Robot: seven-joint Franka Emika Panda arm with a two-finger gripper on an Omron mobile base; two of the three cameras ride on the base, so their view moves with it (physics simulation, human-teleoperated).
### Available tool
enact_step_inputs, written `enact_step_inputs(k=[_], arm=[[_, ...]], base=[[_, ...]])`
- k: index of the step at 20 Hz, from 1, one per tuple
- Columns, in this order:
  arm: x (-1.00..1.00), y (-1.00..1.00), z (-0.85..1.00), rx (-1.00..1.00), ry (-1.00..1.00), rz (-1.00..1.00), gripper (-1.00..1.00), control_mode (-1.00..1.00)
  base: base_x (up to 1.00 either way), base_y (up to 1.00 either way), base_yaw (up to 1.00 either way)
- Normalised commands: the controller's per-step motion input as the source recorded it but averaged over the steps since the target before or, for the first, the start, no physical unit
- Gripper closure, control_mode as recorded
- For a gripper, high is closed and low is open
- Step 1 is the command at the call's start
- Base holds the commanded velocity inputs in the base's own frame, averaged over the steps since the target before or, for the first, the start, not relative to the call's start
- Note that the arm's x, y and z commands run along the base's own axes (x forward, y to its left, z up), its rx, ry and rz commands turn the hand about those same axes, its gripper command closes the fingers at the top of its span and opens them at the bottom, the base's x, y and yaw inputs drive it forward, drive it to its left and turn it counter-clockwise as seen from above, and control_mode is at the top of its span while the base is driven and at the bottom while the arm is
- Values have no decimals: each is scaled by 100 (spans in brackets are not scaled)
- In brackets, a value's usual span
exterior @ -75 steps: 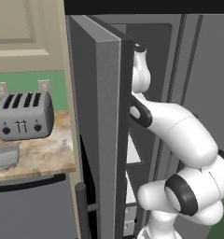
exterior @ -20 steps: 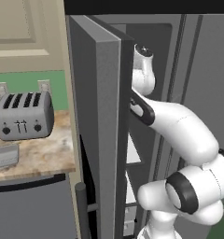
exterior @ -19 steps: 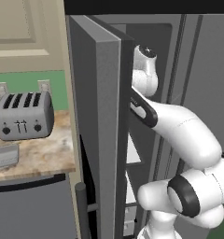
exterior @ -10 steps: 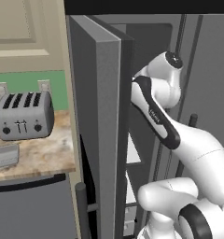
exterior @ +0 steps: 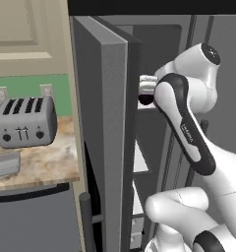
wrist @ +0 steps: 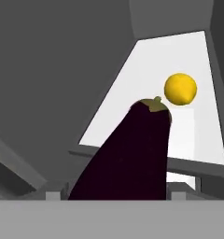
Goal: Take the eggplant and lemon out of the freezer and place them in the tupperware container on the counter. Then put the tupperware containing the vegetables back in the freezer.
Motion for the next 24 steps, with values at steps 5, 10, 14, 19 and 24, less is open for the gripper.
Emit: enact_step_inputs(k=[5, 10, 14, 19, 24], arm=[[-83, -3, 24, -4, 0, 4, 100, -100], [-82, -2, 13, -2, 0, 1, 100, -100], [-88, -42, 1, -2, 0, 0, 100, -100], [-87, -68, 0, -1, 0, -1, 100, -100], [-41, -62, 1, -5, 0, 0, 100, -100]], base=[[0, 0, 0], [0, 0, 0], [0, 0, 0], [0, 0, 0], [0, 0, 0]])
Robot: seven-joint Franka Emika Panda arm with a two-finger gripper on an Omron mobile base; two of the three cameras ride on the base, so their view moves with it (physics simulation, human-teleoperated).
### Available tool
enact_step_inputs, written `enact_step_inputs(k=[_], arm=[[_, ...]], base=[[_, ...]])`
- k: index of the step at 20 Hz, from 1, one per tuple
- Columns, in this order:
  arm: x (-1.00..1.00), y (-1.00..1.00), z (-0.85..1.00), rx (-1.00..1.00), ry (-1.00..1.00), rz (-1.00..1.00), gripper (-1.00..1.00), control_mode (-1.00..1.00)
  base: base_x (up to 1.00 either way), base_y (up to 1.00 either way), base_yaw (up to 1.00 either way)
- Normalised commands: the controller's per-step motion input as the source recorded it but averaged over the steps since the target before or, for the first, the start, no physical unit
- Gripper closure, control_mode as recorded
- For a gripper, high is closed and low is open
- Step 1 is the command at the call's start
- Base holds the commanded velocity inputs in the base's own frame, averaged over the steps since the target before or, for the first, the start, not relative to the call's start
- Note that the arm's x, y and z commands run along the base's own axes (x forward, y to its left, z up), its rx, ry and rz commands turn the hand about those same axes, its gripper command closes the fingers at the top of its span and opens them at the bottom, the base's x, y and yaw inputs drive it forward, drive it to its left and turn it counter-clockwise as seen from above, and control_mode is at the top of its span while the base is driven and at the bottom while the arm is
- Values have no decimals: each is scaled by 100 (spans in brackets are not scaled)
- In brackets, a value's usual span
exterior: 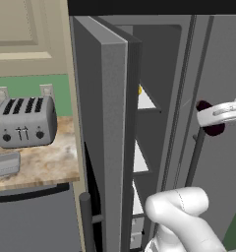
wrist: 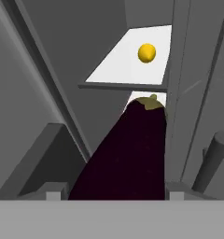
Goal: Take the eggplant and lemon out of the freezer and place them in the tupperware container on the counter. Then put the tupperware containing the vegetables back in the freezer.
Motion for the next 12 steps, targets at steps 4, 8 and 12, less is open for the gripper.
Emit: enact_step_inputs(k=[4, 8, 12], arm=[[-15, -35, 1, -11, 0, 0, 100, -100], [-3, -4, 0, -9, 0, -1, 100, -100], [0, 0, 0, -11, 0, -5, 100, -100]], base=[[0, 0, 0], [0, 0, 0], [0, 0, 0]])
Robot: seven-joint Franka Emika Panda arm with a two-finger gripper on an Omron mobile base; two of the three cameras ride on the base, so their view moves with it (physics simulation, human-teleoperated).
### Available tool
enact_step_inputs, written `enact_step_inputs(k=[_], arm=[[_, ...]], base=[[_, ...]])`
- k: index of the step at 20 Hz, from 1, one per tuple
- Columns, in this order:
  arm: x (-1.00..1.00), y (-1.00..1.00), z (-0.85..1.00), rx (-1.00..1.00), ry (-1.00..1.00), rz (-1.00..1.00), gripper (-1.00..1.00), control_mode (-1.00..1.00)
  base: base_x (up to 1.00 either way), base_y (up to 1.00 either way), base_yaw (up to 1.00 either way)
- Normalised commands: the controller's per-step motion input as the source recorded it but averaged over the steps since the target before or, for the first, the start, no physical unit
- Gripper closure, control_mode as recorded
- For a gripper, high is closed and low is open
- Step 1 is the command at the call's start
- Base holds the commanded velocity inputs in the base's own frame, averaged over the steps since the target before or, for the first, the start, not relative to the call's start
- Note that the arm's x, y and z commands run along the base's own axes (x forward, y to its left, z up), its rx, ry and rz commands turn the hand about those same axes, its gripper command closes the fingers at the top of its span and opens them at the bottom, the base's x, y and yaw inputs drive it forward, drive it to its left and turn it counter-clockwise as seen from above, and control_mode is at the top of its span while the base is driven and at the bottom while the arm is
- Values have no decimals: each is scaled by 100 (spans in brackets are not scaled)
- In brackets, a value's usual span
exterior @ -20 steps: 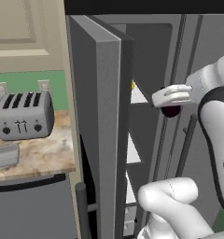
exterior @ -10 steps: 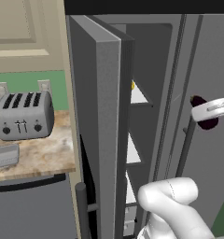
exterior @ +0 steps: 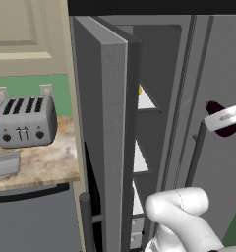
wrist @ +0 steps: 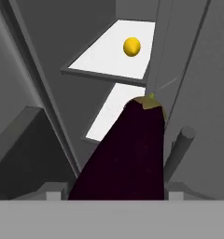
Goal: Take the eggplant and lemon out of the freezer and place them in the tupperware container on the counter. Then put the tupperware containing the vegetables back in the freezer.
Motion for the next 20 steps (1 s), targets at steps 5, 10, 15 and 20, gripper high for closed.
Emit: enact_step_inputs(k=[5, 10, 15, 20], arm=[[2, 0, 0, -14, 0, -13, 100, -100], [0, 0, 0, -4, 0, -11, 100, -100], [0, 0, 0, 0, 0, -1, 100, -100], [0, 0, 0, 0, 0, 0, 100, -100]], base=[[0, 0, 0], [0, 0, 0], [0, 0, 0], [0, 0, 0]])
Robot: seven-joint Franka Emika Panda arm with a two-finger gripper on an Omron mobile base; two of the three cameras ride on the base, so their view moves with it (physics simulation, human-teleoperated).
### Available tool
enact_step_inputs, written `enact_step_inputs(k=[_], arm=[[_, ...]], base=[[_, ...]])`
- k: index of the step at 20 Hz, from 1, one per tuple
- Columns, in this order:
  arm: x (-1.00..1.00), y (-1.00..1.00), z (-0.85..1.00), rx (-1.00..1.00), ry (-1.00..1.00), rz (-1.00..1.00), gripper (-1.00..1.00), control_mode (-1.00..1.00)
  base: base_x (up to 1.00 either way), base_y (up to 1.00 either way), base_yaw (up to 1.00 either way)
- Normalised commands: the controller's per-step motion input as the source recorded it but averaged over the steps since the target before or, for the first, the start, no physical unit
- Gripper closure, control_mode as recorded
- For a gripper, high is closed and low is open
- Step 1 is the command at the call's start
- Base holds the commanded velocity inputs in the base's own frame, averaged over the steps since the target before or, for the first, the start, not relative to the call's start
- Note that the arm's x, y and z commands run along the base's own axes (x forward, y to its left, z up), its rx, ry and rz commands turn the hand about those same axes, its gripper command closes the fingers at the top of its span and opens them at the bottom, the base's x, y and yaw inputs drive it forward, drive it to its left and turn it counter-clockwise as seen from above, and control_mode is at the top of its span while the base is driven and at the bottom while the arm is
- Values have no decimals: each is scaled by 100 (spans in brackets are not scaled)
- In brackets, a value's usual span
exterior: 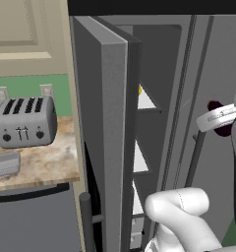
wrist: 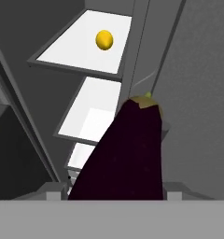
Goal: Take the eggplant and lemon out of the freezer and place them in the tupperware container on the counter. Then put the tupperware containing the vegetables back in the freezer.
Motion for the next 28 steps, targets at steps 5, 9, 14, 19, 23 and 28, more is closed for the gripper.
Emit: enact_step_inputs(k=[5, 9, 14, 19, 23, 28], arm=[[0, 0, 0, 0, 0, 0, 100, -100], [0, 0, 0, 0, 0, 0, 100, -100], [0, 0, 0, 0, 0, 0, 100, 100], [0, 0, 0, 0, 0, 0, 100, 100], [0, 0, 0, 0, 0, 0, 100, 100], [0, 0, 0, 0, 0, 0, 100, 100]], base=[[0, 0, 0], [0, 0, 0], [0, 0, 0], [-55, -5, 2], [-100, -19, 10], [-100, -13, 16]])
